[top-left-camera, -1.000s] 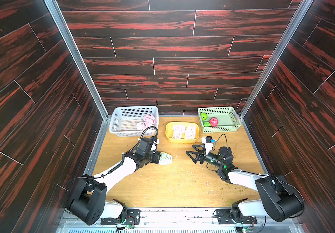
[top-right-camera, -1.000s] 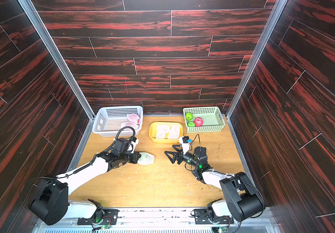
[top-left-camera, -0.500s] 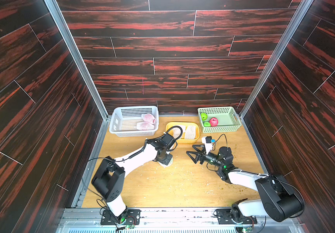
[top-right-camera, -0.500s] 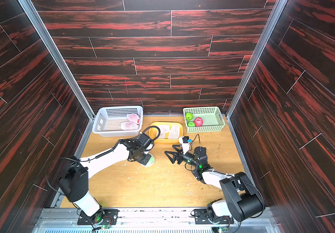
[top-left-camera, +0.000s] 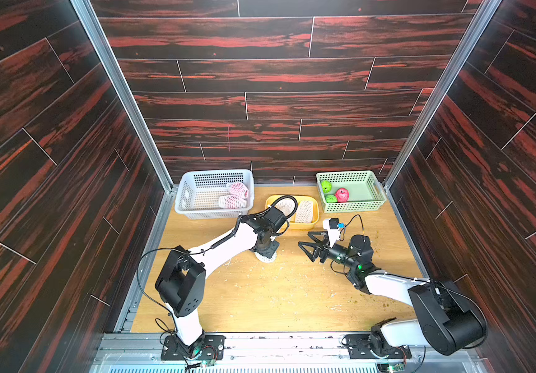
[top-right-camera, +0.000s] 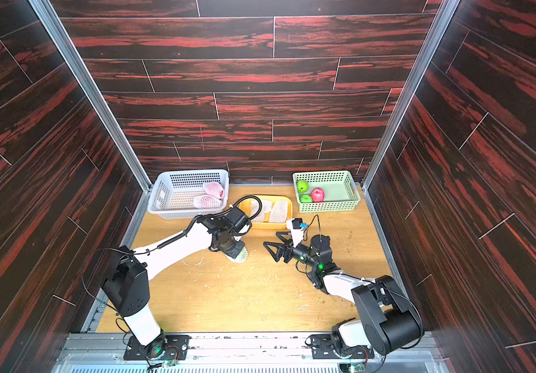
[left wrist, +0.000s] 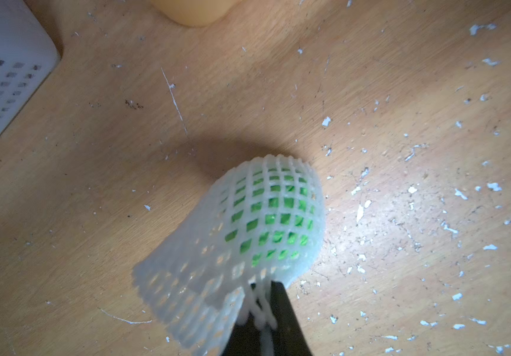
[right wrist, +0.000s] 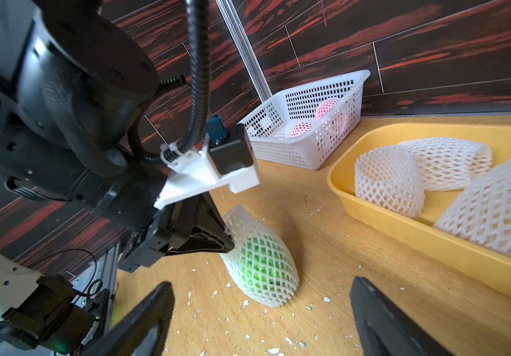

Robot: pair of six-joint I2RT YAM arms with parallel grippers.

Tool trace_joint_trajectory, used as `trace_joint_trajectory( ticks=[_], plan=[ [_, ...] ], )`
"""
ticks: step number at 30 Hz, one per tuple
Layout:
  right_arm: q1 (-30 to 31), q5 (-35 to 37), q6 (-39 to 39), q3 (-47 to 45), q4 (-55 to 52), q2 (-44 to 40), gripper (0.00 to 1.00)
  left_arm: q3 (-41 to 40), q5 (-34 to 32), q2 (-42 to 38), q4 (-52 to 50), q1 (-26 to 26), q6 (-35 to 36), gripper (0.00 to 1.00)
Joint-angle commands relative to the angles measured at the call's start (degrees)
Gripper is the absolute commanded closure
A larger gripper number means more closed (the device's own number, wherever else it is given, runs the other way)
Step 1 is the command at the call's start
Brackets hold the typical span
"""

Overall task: Remove foam nets from apples
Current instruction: Remove the foam net from the apple.

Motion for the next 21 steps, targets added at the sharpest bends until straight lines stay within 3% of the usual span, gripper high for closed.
trace_joint_trajectory(
  ticks=[1, 12, 17, 21],
  plan=[
    [-0.2, 0.4, -0.8, -0.6, -0.1, -1.6, 0.07, 3.5, 0.7, 0.4, -1.5, -1.0, 0.9, 0.85],
    [-0.2, 4.1, -1.9, -2.7, 0.1, -4.8, 0.07, 10.0, 1.6, 6.3, -3.1, -3.3, 2.6, 0.84],
    [-0.2, 4.1, -2.0, -2.5, -0.1, -4.4, 0.07, 8.8, 0.1, 4.9, -1.9, -3.5, 1.7, 0.70],
    [-0.1, 3.6, -1.4, -2.3, 0.7, -3.6, 0.07, 8.1, -1.0, 1.7, 0.4, -3.5, 0.6, 0.67]
  ],
)
